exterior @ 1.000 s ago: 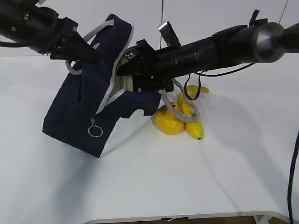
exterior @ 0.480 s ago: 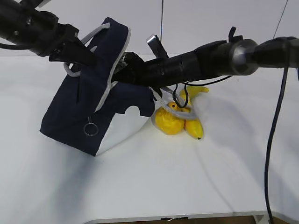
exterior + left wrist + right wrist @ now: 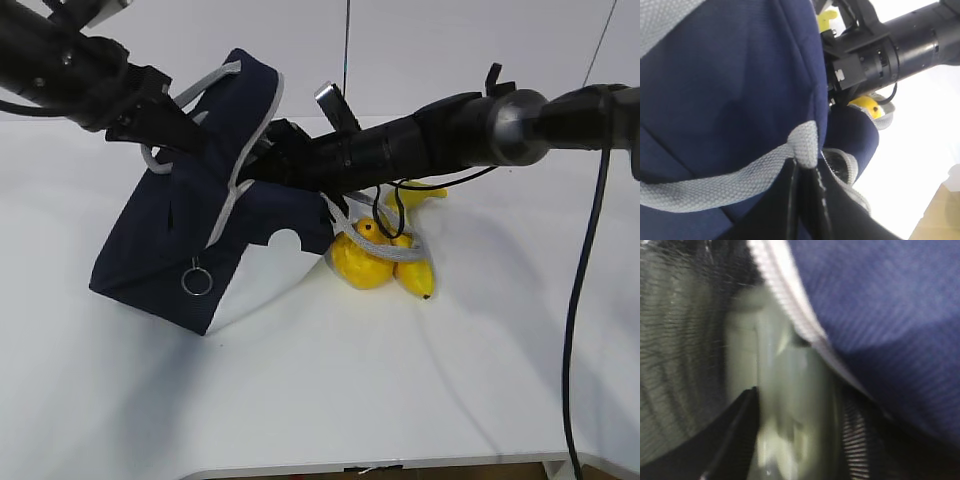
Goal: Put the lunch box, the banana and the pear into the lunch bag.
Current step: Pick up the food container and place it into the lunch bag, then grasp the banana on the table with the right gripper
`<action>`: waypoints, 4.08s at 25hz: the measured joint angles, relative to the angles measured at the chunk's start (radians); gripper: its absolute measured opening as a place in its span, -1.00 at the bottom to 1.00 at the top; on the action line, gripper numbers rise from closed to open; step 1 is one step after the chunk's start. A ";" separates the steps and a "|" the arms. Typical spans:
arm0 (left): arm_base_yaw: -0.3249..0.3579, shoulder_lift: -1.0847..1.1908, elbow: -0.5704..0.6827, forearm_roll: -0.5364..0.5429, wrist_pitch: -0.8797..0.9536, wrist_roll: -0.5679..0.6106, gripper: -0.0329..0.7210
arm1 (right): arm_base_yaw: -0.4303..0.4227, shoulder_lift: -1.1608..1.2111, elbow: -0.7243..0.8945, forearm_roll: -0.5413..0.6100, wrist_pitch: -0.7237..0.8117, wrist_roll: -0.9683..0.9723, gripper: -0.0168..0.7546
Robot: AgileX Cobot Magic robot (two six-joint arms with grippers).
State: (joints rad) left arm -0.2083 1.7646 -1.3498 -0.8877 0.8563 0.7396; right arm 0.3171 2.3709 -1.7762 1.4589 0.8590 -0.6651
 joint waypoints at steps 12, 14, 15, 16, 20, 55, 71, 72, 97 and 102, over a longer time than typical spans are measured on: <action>0.023 0.011 0.000 0.010 0.003 0.000 -0.92 | 0.000 0.000 -0.002 0.006 0.040 0.023 0.35; 0.041 0.011 0.000 0.010 0.010 -0.004 -0.92 | 0.000 0.000 -0.004 0.008 0.055 0.025 0.46; 0.049 0.011 0.000 0.010 0.012 -0.004 -0.92 | 0.000 0.000 -0.008 0.008 0.066 0.025 0.49; 0.056 0.011 0.000 0.008 0.020 -0.007 -0.92 | 0.000 0.000 -0.013 0.008 0.074 0.025 0.51; 0.095 0.011 0.000 0.004 0.051 -0.019 -0.92 | -0.004 0.000 -0.053 0.008 0.150 0.016 0.54; 0.219 0.044 -0.002 0.046 0.149 -0.158 -0.92 | 0.021 -0.076 -0.610 -0.448 0.387 0.284 0.54; 0.250 0.044 -0.002 0.046 0.161 -0.158 -0.92 | 0.019 -0.205 -0.610 -0.813 0.387 0.380 0.54; 0.257 0.044 -0.002 0.046 0.165 -0.158 -0.92 | 0.019 -0.219 -0.610 -0.858 0.389 0.402 0.54; 0.341 0.044 -0.002 0.046 0.213 -0.162 -0.92 | 0.019 -0.266 -0.228 -1.414 0.387 0.884 0.54; 0.341 0.044 -0.002 0.046 0.213 -0.162 -0.92 | 0.019 -0.202 -0.228 -1.416 0.382 0.911 0.54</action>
State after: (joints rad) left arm 0.1329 1.8087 -1.3514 -0.8419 1.0692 0.5775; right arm 0.3362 2.1689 -2.0045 0.0430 1.2413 0.2462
